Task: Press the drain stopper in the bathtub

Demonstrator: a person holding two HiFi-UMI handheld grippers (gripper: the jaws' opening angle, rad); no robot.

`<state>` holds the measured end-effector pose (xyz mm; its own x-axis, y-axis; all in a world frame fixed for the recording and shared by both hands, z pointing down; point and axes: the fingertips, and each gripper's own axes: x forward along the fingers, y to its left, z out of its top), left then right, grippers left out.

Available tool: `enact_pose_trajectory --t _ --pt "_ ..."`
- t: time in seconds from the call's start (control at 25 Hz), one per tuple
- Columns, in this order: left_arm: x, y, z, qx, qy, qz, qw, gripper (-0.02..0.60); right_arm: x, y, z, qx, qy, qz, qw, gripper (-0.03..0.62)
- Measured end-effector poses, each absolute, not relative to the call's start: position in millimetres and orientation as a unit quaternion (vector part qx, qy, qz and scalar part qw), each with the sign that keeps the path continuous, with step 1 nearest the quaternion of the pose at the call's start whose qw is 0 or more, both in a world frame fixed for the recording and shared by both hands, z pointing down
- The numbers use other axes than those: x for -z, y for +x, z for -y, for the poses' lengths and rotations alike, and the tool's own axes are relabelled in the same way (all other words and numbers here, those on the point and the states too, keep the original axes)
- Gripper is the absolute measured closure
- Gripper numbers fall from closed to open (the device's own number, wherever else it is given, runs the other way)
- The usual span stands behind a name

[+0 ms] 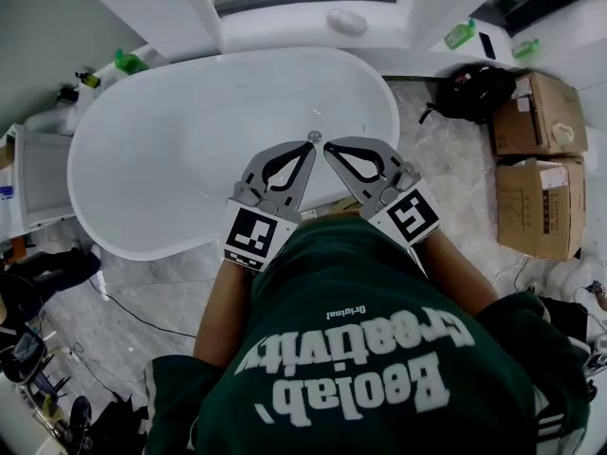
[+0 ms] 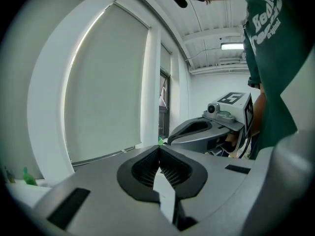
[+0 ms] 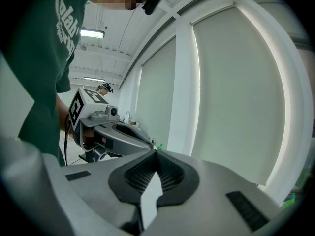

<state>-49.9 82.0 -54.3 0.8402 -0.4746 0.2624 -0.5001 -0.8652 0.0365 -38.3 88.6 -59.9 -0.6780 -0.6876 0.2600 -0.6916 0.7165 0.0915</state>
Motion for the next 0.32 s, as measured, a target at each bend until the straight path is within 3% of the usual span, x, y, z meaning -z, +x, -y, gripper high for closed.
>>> enact_pose_trajectory --t 0.32 --pt "54.3 -52.4 -78.7 -0.128 0.957 0.255 0.048 0.575 63.0 -40.5 -83.2 -0.006 0.38 0.915 0.137 0.58"
